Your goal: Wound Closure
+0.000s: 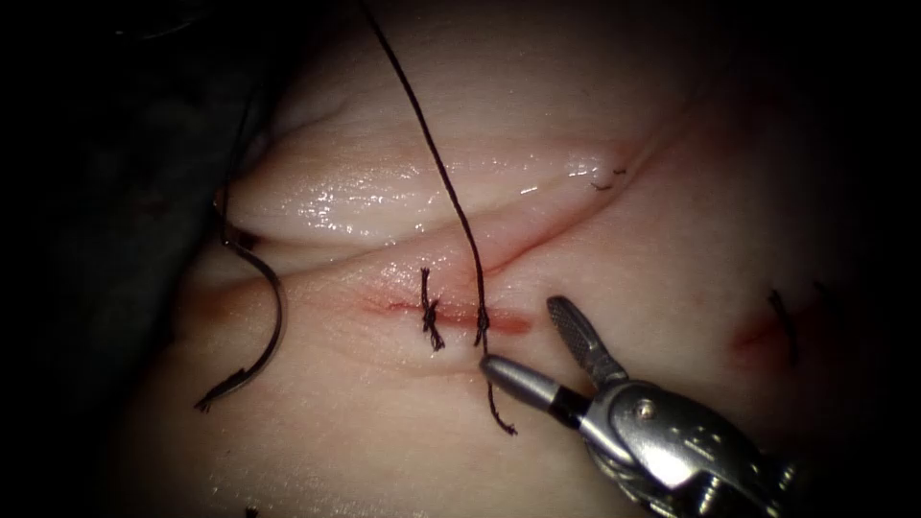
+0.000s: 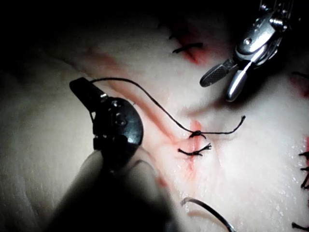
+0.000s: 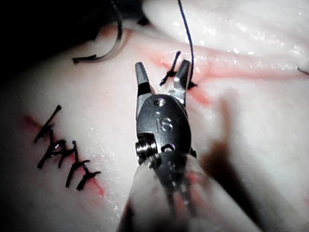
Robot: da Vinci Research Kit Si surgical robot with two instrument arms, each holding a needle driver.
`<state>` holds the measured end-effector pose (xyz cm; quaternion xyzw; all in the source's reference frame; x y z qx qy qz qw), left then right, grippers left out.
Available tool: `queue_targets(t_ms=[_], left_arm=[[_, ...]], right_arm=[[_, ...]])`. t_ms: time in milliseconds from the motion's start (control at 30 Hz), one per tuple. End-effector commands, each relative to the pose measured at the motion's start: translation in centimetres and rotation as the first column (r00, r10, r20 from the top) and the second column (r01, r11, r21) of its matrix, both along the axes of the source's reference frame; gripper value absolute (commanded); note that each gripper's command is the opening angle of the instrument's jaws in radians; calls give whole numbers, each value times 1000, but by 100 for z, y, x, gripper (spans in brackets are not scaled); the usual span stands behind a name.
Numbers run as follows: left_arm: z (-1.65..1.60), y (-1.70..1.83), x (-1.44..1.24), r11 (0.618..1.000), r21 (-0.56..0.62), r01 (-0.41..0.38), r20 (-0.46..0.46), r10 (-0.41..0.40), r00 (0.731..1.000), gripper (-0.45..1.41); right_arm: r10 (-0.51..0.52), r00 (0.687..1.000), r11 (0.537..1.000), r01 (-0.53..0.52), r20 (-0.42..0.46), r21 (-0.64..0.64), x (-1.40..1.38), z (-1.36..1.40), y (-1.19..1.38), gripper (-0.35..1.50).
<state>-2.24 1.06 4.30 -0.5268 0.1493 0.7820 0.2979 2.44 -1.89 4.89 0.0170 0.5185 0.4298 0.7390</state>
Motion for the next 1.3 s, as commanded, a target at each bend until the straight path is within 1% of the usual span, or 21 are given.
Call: queue_targets(t_ms=[33,167,200,267,300,367,400,600,733,867,967,1133,1300], left_arm=[[4,-1,-9,1000,-4,4,-9,-4,1000,-45],[3,-3,-17,1000,-4,8,-4,-8,1000,-45],[0,-4,-20,1000,-11,3,-7,-3,1000,-45],[-3,-4,-22,1000,-10,4,-5,-4,1000,-45],[-11,-7,-26,1000,-10,3,-6,-3,1000,-45],[-15,-8,-27,1000,-12,2,-9,-2,1000,-45],[-24,-10,-30,1000,-10,1,-11,-1,1000,-45],[-41,-13,-31,1000,-14,-4,-19,4,1000,-45],[-48,-14,-32,1000,-16,-4,-22,3,1000,-45],[-51,-16,-33,1000,-17,-2,-19,1,1000,-45],[-57,-21,-37,1000,-17,2,-20,-2,1000,-45],[-67,-29,-51,1000,-23,9,-24,-10,1000,-45],[-70,-31,-59,999,-33,7,-24,-8,1000,-45]], right_arm=[[-1,1000,1000,1,8,2,19,13,3,123],[-11,999,1000,10,48,20,40,34,11,125],[-26,997,1000,26,78,4,50,44,16,126],[-32,995,999,33,90,-2,53,48,17,126],[-37,994,999,37,105,0,59,56,21,126],[-39,993,999,40,110,-4,61,58,23,128],[-36,993,999,37,112,-5,63,61,26,128],[-43,992,999,45,119,-17,62,61,28,120],[-51,991,998,54,120,-20,61,60,26,120],[-61,991,998,64,118,-23,54,57,25,111],[-60,991,998,63,119,-22,53,58,27,111],[-61,989,997,65,131,-28,58,65,35,113],[-57,989,997,62,136,-34,64,73,43,115]])
